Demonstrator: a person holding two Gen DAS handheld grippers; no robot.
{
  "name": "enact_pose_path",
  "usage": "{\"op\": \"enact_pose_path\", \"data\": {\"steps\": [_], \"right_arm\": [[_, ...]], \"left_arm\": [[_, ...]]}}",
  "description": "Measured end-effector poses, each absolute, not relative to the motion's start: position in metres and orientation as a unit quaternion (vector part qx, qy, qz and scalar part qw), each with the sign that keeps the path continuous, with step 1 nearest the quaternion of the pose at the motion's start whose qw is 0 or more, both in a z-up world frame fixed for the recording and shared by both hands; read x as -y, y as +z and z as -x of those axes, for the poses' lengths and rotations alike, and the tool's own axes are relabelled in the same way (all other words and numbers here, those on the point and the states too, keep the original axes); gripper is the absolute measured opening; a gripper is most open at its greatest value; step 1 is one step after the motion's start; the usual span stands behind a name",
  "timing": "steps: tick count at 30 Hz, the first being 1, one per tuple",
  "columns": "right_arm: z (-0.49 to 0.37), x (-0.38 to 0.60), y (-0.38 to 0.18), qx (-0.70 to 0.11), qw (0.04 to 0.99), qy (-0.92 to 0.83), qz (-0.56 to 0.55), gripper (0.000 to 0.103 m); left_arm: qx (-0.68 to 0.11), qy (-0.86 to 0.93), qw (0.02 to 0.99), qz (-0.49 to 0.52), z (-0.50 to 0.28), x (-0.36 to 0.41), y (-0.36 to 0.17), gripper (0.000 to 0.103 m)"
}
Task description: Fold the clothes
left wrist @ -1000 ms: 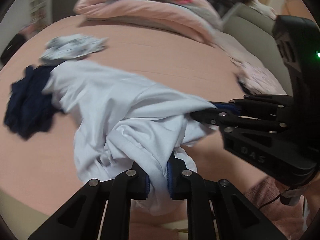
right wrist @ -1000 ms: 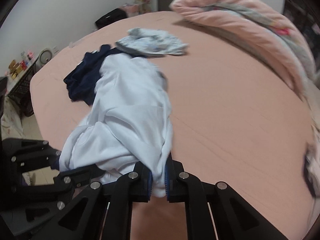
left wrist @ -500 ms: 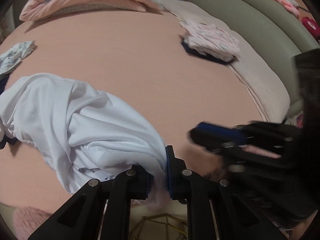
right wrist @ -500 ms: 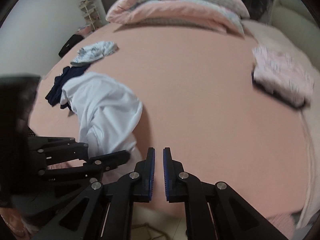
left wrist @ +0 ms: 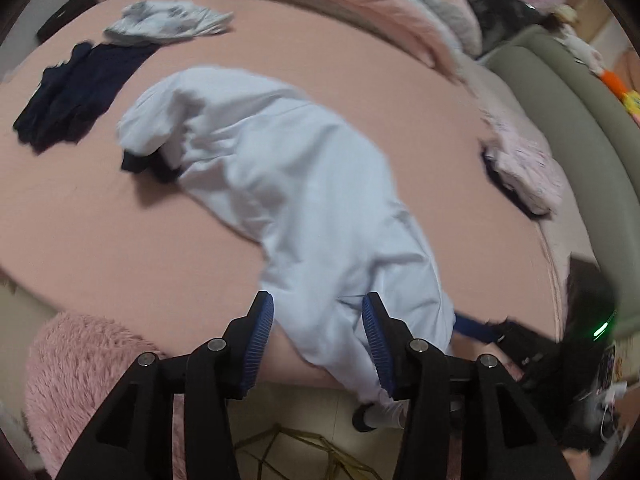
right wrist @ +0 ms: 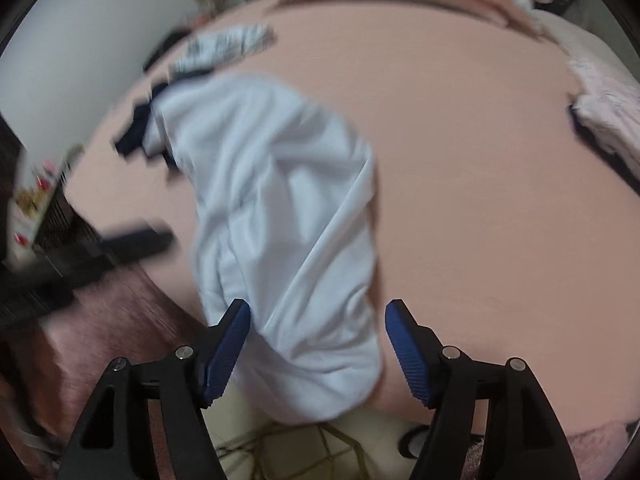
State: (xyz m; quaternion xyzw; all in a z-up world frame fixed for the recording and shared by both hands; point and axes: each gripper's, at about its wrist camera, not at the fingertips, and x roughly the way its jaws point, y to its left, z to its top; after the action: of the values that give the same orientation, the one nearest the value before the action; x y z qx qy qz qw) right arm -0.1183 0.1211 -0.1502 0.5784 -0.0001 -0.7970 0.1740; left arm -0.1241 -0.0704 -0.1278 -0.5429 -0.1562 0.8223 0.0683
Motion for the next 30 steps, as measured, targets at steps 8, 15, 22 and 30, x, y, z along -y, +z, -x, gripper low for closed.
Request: {"op": "enact_pose_path", "data": {"steps": [8,15,22,30], "right_arm": [[0.115,-0.148,-0.154,0.016,0.117,-0.820,-0.560,0.011],[0.111,-0.201,-0.116,0.010,0.040,-0.858,-0.511,0.010],[0.127,-0.288,-0.072,0.060,-0.042,-0.874,-0.481,0.017],[0.078,-0.294,-0.063,0.090,-0.034,-0.884,-0.457,0.032]], "left_arm": [[0.090,0.804,0.053,0.585,0.157,0.037,-0.188,0.042],[0.122,0.782,0.201,0.577,0.146,-0.017,-0.161,0.009],[0.154,0.796,0.243,0.533,0.142,-0.027,-0.117,0.030],[0.226,0.824,0.088,0.513,0.146,0.042,-0.143,0.062]]}}
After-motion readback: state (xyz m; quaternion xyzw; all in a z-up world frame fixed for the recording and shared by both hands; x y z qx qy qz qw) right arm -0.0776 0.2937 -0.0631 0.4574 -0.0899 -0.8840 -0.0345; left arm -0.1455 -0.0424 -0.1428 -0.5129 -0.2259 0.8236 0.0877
